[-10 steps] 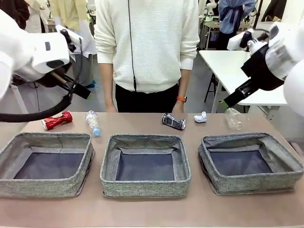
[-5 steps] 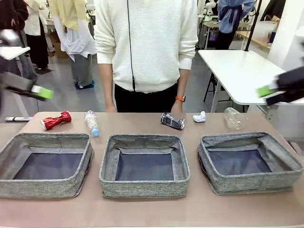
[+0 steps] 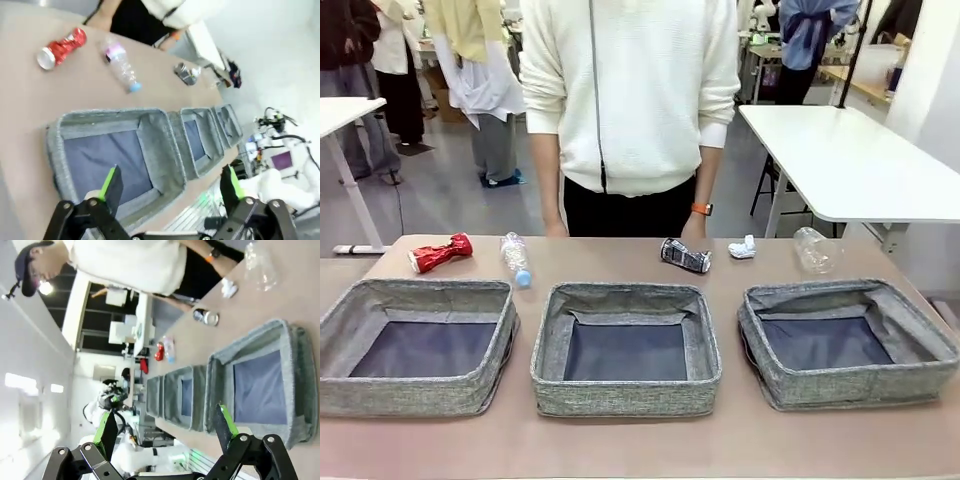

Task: Sort the waste into the appropriate baskets.
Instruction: Pick up the waste item pointed out by the person.

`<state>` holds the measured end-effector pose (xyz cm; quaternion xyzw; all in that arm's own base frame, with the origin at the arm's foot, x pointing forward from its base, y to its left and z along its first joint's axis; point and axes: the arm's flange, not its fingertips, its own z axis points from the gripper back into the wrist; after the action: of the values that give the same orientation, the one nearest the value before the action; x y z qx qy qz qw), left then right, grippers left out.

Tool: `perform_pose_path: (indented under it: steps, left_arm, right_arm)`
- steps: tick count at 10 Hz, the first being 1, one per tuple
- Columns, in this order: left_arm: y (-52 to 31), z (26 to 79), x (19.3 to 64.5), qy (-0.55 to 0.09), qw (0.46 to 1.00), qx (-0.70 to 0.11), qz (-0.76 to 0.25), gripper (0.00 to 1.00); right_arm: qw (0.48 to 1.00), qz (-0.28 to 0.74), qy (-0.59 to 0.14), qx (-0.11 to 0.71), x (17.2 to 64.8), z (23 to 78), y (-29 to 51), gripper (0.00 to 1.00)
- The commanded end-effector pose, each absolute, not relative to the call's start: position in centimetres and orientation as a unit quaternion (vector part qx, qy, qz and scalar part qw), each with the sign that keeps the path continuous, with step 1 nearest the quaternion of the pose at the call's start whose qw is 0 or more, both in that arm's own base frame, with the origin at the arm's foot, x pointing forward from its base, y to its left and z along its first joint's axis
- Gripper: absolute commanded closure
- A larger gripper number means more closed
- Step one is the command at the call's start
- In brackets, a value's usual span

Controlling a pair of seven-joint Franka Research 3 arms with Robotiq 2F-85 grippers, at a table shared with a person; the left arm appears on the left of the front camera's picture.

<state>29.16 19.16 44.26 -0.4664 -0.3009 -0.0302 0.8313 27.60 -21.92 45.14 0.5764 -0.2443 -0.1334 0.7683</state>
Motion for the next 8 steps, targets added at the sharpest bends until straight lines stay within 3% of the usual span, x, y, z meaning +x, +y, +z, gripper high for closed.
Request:
perform_pose_path:
  steps: [1, 8]
  left_arm:
    - [15.88, 47.96, 29.71, -0.32, 0.819, -0.465, -0.102, 0.0]
    - [15.88, 47.96, 29.71, -0.32, 0.819, -0.465, -0.102, 0.0]
  right_arm:
    - [0.8, -0.06, -0.233, 0.549, 27.29, 48.49, -17.95, 0.0]
    - [0.8, -0.06, -0.233, 0.549, 27.29, 48.49, -17.95, 0.0]
